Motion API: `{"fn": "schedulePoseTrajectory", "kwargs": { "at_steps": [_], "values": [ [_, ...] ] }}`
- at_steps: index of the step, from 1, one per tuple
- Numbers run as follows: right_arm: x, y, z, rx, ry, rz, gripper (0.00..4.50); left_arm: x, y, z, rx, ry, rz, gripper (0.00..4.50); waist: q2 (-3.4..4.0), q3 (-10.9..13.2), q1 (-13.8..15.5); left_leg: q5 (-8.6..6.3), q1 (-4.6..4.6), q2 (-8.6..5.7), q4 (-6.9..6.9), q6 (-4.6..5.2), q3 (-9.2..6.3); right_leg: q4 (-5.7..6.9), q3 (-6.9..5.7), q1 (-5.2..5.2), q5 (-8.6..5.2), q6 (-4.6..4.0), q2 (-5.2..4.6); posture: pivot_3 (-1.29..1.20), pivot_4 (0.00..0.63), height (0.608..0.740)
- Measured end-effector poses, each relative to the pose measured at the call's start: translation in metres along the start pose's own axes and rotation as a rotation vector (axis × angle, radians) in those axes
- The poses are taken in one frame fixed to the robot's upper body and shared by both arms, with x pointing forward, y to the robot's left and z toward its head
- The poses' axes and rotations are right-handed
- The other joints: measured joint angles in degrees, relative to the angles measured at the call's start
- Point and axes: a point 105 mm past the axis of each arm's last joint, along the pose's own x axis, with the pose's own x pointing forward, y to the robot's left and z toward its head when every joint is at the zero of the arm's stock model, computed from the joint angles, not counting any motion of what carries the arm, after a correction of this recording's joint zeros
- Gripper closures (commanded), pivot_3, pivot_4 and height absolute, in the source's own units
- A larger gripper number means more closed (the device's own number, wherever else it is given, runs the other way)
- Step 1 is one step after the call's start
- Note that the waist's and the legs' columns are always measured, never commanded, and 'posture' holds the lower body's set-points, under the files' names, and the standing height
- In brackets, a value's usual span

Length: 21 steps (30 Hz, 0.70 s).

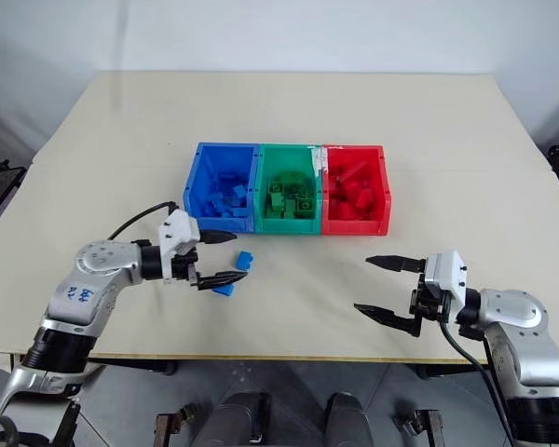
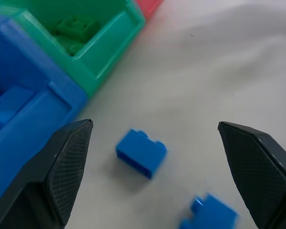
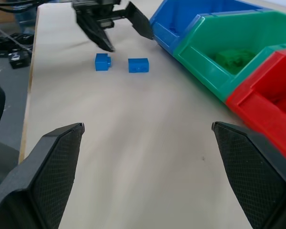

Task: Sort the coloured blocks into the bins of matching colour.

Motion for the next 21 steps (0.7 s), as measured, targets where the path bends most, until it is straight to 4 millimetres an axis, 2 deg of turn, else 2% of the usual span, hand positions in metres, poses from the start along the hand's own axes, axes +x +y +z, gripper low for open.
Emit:
{"fn": "schedulePoseTrajectory", "kwargs": {
  "at_steps": [5, 14, 20, 21],
  "values": [
    [-0.003, 0.007, 0.001, 0.003, 0.006, -0.025, 0.0, 0.009, -0.006, -0.013, -0.098, 0.125, 0.026, 0.03, 0.0, 0.0, 0.1, 0.0, -0.01, 0.04, 0.05, 0.0, -0.01, 0.0, 0.02, 0.03, 0.0, 0.0, 0.0, 0.0, 0.15, 0.74],
    [-0.002, 0.008, 0.001, 0.004, 0.008, -0.05, 0.0, 0.021, -0.007, -0.003, -0.262, 0.287, 0.163, 0.03, 0.0, 0.0, 0.6, 0.02, 0.0, 0.07, 0.11, 0.03, -0.09, 0.01, 0.05, 0.1, 0.0, 0.01, -0.03, 0.0, 0.15, 0.74],
    [-0.001, 0.005, 0.004, -0.008, 0.001, -0.05, 0.0, 0.027, -0.008, 0.001, -0.316, 0.32, 0.219, 0.03, 0.0, 0.0, 0.7, 0.03, 0.06, 0.04, 0.14, 0.0, -0.09, -0.02, 0.05, 0.15, 0.0, 0.01, -0.03, 0.0, 0.15, 0.74],
    [0.0, 0.004, 0.005, -0.011, -0.002, -0.05, 0.0, 0.029, -0.009, 0.001, -0.319, 0.319, 0.222, 0.21, 0.0, 0.0, 0.7, 0.04, 0.06, 0.04, 0.16, 0.01, -0.09, -0.05, 0.06, 0.16, 0.0, 0.01, -0.04, 0.0, 0.15, 0.74]
  ]
}}
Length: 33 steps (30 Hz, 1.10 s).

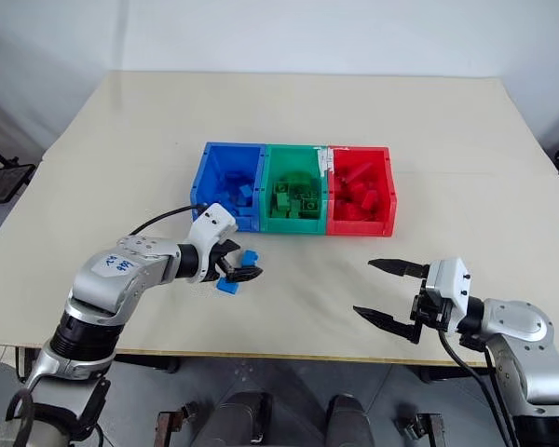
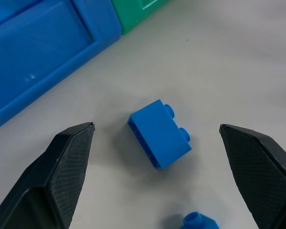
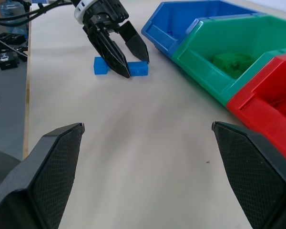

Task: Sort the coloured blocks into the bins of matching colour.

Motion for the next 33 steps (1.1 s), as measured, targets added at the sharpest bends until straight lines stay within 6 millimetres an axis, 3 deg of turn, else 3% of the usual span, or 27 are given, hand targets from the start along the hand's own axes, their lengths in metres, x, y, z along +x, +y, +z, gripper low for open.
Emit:
{"fn": "schedulePoseTrajectory", "kwargs": {
  "at_steps": [2, 12, 19, 25, 30, 33],
  "values": [
    [0.002, -0.002, 0.002, -0.01, -0.007, 0.002, 0.0, 0.002, 0.0, 0.0, -0.004, -0.001, 0.011, 0.6, 0.0, 0.0, 0.1, 0.01, 0.0, 0.0, 0.04, -0.01, -0.01, -0.04, 0.0, 0.01, 0.0, 0.0, -0.01, 0.0, 0.15, 0.74],
    [0.002, -0.005, 0.002, -0.009, -0.01, 0.004, 0.0, 0.001, 0.003, -0.001, 0.015, -0.036, 0.029, 3.61, 0.0, 0.0, -0.1, 0.01, 0.0, 0.0, -0.02, -0.01, -0.02, -0.03, -0.01, 0.0, 0.0, 0.0, 0.0, 0.0, 0.15, 0.74],
    [0.003, -0.006, 0.003, -0.011, -0.015, 0.002, 0.0, -0.013, 0.012, -0.01, 0.108, -0.167, -0.044, 3.61, 0.0, 0.0, -0.2, 0.02, -0.03, 0.06, -0.05, -0.04, 0.0, -0.19, -0.01, -0.07, 0.0, -0.01, 0.01, 0.0, 0.15, 0.74],
    [0.004, -0.004, -0.002, 0.019, -0.034, -0.026, 0.0, -0.04, 0.028, 0.013, 0.167, -0.43, -0.101, 3.61, 0.0, 0.0, -0.1, 0.01, -0.05, 0.05, -0.05, -0.03, 0.0, -0.22, -0.03, -0.06, 0.0, -0.01, -0.01, 0.0, 0.15, 0.74],
    [0.005, -0.003, -0.001, 0.021, -0.043, -0.046, 0.0, -0.038, 0.032, 0.02, 0.095, -0.496, -0.099, 3.61, 0.0, 0.0, -0.1, 0.01, -0.05, 0.06, -0.04, -0.03, 0.0, -0.02, -0.04, -0.06, 0.0, 0.0, 0.0, 0.0, 0.15, 0.74],
    [0.008, -0.005, 0.001, 0.027, -0.083, -0.093, 0.0, -0.041, 0.044, 0.045, 0.046, -0.566, -0.023, 3.61, -0.02, 0.0, -0.1, 0.02, -0.07, 0.03, 0.02, -0.02, -0.03, 0.06, -0.07, -0.06, 0.01, 0.01, 0.0, 0.0, 0.15, 0.74]
  ]
}}
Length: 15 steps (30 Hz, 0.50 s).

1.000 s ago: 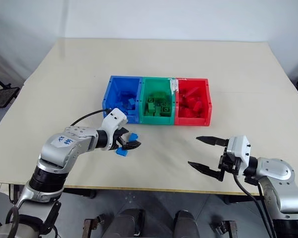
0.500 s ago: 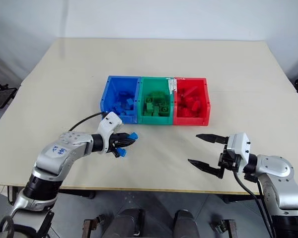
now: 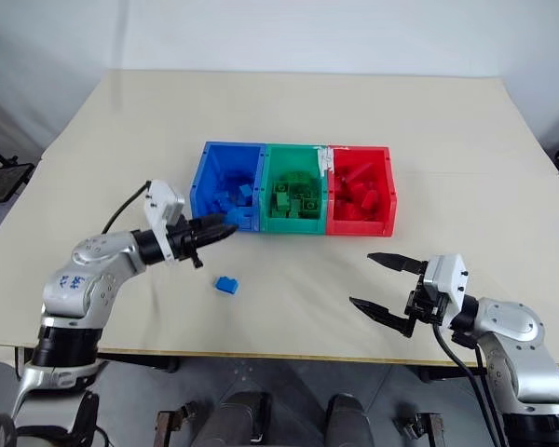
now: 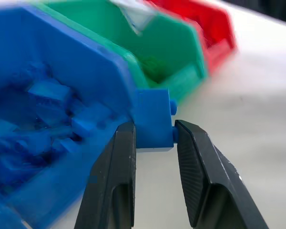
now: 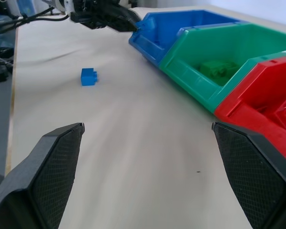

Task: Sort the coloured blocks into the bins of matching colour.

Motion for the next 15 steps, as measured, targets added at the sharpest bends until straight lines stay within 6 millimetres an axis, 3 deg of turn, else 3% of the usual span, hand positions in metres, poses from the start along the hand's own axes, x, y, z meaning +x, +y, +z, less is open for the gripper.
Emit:
{"fn": "schedulePoseTrajectory", "kwargs": {
  "at_steps": [4, 10, 11, 15],
  "values": [
    [0.002, -0.01, 0.006, -0.006, -0.063, -0.103, 0.0, 0.015, 0.018, 0.031, -0.001, -0.05, 0.121, 3.61, 0.0, 0.0, -0.1, 0.0, 0.01, -0.13, -0.04, 0.0, 0.01, 0.02, 0.01, -0.02, 0.0, 0.01, 0.0, 0.0, 0.15, 0.74],
    [0.001, -0.016, 0.012, -0.031, -0.084, -0.159, 0.0, 0.028, 0.037, 0.022, -0.069, 0.001, 0.248, 3.61, 0.0, 0.0, -0.3, 0.0, -0.01, -0.16, -0.1, -0.01, 0.04, 0.01, 0.01, -0.09, 0.01, 0.01, 0.05, 0.0, 0.15, 0.74],
    [0.001, -0.016, 0.012, -0.031, -0.084, -0.162, 0.0, 0.029, 0.039, 0.022, -0.072, 0.002, 0.257, 2.9, 0.0, 0.0, -0.3, 0.0, -0.01, -0.16, -0.11, -0.01, 0.04, 0.01, 0.01, -0.09, 0.01, 0.01, 0.05, 0.0, 0.15, 0.74],
    [0.003, -0.015, 0.017, -0.043, -0.099, -0.154, 0.0, 0.029, 0.037, 0.026, -0.051, -0.022, 0.237, 1.72, 0.0, 0.0, -0.3, 0.0, -0.02, -0.16, -0.1, -0.01, 0.04, 0.0, 0.02, -0.09, 0.01, 0.01, 0.05, 0.0, 0.15, 0.74]
  ]
}}
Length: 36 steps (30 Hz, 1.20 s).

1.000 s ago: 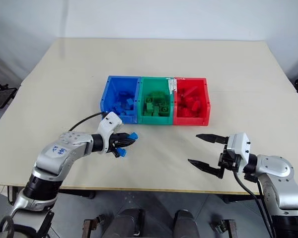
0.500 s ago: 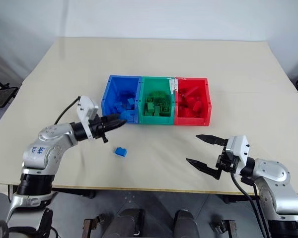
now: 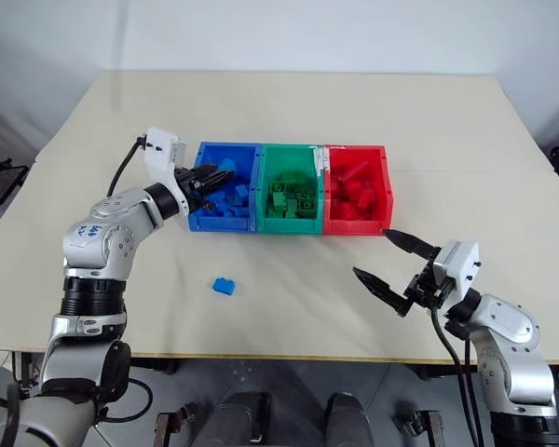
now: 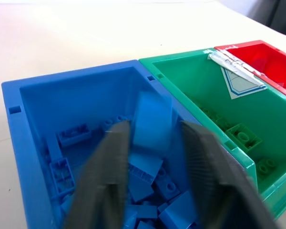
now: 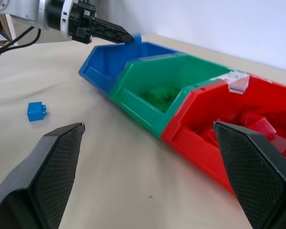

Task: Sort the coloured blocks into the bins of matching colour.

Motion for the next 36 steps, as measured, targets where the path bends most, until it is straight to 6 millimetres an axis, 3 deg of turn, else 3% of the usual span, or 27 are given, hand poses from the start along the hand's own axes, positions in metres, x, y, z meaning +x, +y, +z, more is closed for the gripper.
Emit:
{"fn": "schedulePoseTrajectory", "kwargs": {
  "at_steps": [5, 6, 7, 8, 11, 15, 16, 20, 23, 26, 33, 36],
  "values": [
    [0.002, 0.002, 0.001, 0.002, -0.004, 0.022, 0.0, -0.014, -0.003, 0.003, 0.032, -0.053, -0.049, 0.17, 0.0, 0.0, -0.1, 0.0, 0.01, 0.04, 0.0, -0.01, 0.01, 0.0, 0.0, 0.0, 0.0, 0.0, 0.0, 0.0, 0.15, 0.74],
    [0.004, 0.004, 0.001, 0.004, -0.005, 0.032, 0.0, -0.019, -0.002, 0.003, 0.043, -0.054, -0.052, 0.04, 0.0, 0.0, -0.1, 0.0, 0.0, 0.04, 0.0, -0.01, 0.01, -0.01, 0.01, 0.0, 0.0, 0.0, 0.0, 0.0, 0.15, 0.74],
    [0.006, 0.008, 0.001, 0.006, -0.006, 0.051, 0.0, -0.028, 0.0, 0.002, 0.063, -0.057, -0.06, 0.04, 0.0, 0.0, -0.2, 0.0, 0.01, 0.08, -0.02, -0.01, 0.01, 0.0, 0.03, 0.0, 0.0, 0.0, 0.0, 0.0, 0.15, 0.74],
    [0.012, 0.012, 0.001, 0.01, -0.01, 0.102, 0.0, -0.049, 0.006, -0.004, 0.121, -0.049, -0.083, 0.04, 0.0, 0.0, -1.1, -0.02, 0.07, 0.08, -0.09, -0.04, 0.11, -0.04, 0.08, -0.02, 0.0, -0.01, 0.02, 0.0, 0.15, 0.74],
    [0.015, 0.009, 0.002, -0.006, 0.018, 0.182, 0.0, -0.104, 0.028, -0.032, 0.214, 0.028, -0.11, 0.04, 0.03, 0.0, -2.5, -0.02, 0.22, 0.19, -0.41, -0.06, 0.22, -0.06, 0.14, -0.1, -0.05, -0.09, 0.02, 0.0, 0.15, 0.74],
    [0.01, 0.014, 0.002, -0.008, 0.079, 0.326, 0.0, -0.193, 0.064, -0.078, 0.275, 0.219, -0.076, 0.04, 0.03, 0.0, -2.6, -0.02, 0.22, 0.38, -0.62, -0.06, 0.18, -0.2, 0.06, -0.1, -0.07, -0.15, -0.01, 0.0, 0.15, 0.74],
    [0.008, 0.014, 0.0, -0.002, 0.09, 0.335, 0.0, -0.204, 0.067, -0.083, 0.268, 0.233, -0.075, 0.04, 0.03, 0.0, -2.2, -0.03, 0.21, 0.34, -0.6, -0.03, 0.15, -0.21, 0.04, -0.07, -0.07, -0.14, -0.05, 0.0, 0.15, 0.74],
    [0.009, 0.021, -0.003, 0.006, 0.099, 0.393, 0.0, -0.219, 0.069, -0.081, 0.313, 0.227, -0.107, 0.04, 0.0, 0.0, 0.1, -0.09, 0.16, 0.29, -0.26, 0.0, -0.03, -0.41, -0.01, 0.08, -0.05, -0.12, -0.08, 0.0, 0.15, 0.74],
    [0.007, 0.021, -0.006, 0.011, 0.111, 0.406, 0.0, -0.221, 0.068, -0.079, 0.327, 0.218, -0.116, 0.04, 0.0, 0.0, 0.3, -0.1, 0.16, 0.27, -0.26, -0.01, -0.04, -0.37, 0.02, 0.06, -0.04, -0.12, -0.11, 0.0, 0.15, 0.74],
    [0.006, 0.02, -0.007, 0.012, 0.114, 0.401, 0.0, -0.207, 0.054, -0.079, 0.334, 0.199, -0.186, 0.04, 0.01, 0.0, 0.0, -0.11, 0.16, 0.3, -0.33, -0.03, -0.03, -0.27, 0.03, 0.0, -0.04, -0.12, -0.08, 0.0, 0.15, 0.74],
    [-0.014, 0.022, -0.011, 0.012, 0.16, 0.32, 0.0, -0.128, -0.022, -0.077, 0.379, 0.144, -0.564, 0.04, 0.0, 0.0, 0.1, -0.1, 0.08, 0.2, -0.24, -0.02, -0.04, -0.07, -0.04, 0.02, -0.03, -0.11, -0.06, 0.0, 0.15, 0.74],
    [-0.022, 0.019, -0.011, 0.004, 0.179, 0.278, 0.0, -0.113, -0.034, -0.079, 0.421, 0.197, -0.641, 0.04, 0.0, 0.0, -0.5, -0.1, 0.18, 0.09, -0.32, -0.03, 0.16, -0.08, 0.0, 0.0, -0.03, -0.11, 0.01, 0.0, 0.15, 0.74]
  ]
}}
